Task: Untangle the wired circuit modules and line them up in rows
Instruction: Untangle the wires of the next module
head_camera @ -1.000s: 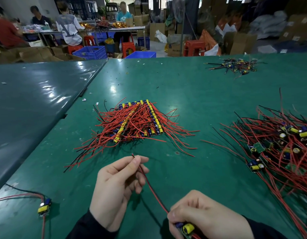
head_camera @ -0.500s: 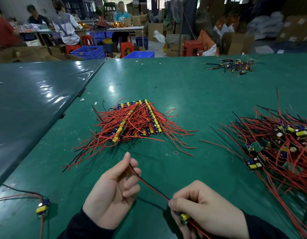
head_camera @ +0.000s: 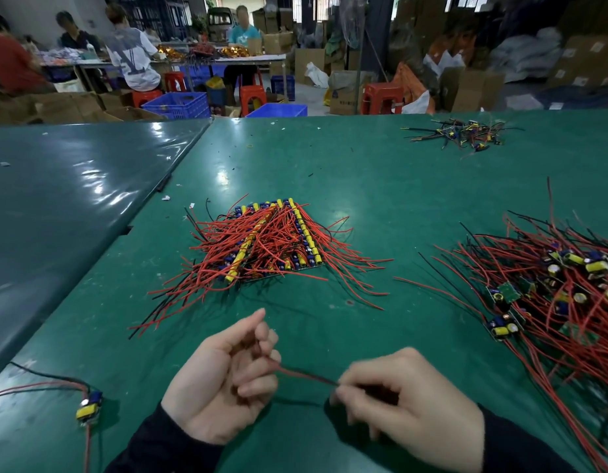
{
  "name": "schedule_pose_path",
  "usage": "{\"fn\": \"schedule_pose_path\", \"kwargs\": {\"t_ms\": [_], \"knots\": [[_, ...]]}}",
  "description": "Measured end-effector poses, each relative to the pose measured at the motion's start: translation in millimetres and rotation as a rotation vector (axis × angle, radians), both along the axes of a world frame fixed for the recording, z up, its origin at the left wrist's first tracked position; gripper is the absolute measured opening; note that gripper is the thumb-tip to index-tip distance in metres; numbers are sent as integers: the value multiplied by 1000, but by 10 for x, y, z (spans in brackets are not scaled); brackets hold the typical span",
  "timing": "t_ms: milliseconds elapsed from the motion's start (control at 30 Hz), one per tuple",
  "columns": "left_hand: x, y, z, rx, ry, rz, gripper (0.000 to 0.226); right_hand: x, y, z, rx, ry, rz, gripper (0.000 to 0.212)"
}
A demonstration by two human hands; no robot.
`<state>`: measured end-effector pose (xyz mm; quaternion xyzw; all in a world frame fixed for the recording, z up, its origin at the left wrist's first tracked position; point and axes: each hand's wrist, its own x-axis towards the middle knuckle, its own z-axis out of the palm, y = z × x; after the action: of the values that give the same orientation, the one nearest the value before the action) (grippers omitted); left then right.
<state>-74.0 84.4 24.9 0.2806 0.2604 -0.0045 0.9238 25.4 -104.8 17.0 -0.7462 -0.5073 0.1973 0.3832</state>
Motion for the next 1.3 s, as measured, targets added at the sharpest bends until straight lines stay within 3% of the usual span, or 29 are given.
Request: {"fn": "schedule_pose_path", "kwargs": {"t_ms": [133, 367, 600, 700, 800, 900, 1033, 1100, 1167, 1267, 1300], "knots": [[30, 13, -9, 31, 8, 76, 27, 87, -26, -13, 64, 77, -28, 10], [83, 23, -133, 299, 133, 208, 22, -17, 48, -28, 61, -159, 186, 15], [125, -94, -174, 298, 83, 200, 27, 71, 6, -86, 44, -324, -65, 17], [112, -129, -147, 289, 78, 142, 24, 71, 6, -91, 66, -350, -80, 15], [112, -74, -133, 301, 34, 252, 27, 83, 15, -76, 42, -342, -7, 13], [134, -57, -163, 423, -43, 454, 25, 76, 49, -44, 66, -248, 72, 10], [142, -73, -216, 956, -146, 660, 25, 9, 61, -11, 65, 170, 9, 17], [143, -55, -226, 1125, -152, 718, 22, 9, 30, -46, 6, 361, -104, 34], [160, -11, -222, 1145, -140, 778, 21, 31, -1, -63, -77, 398, -142, 52], [155, 109, -219, 1157, -114, 876, 23, 140, -27, 38, -157, 322, -53, 19], [143, 147, -220, 1181, -109, 895, 23, 165, -32, 78, -159, 300, -19, 22]]}}
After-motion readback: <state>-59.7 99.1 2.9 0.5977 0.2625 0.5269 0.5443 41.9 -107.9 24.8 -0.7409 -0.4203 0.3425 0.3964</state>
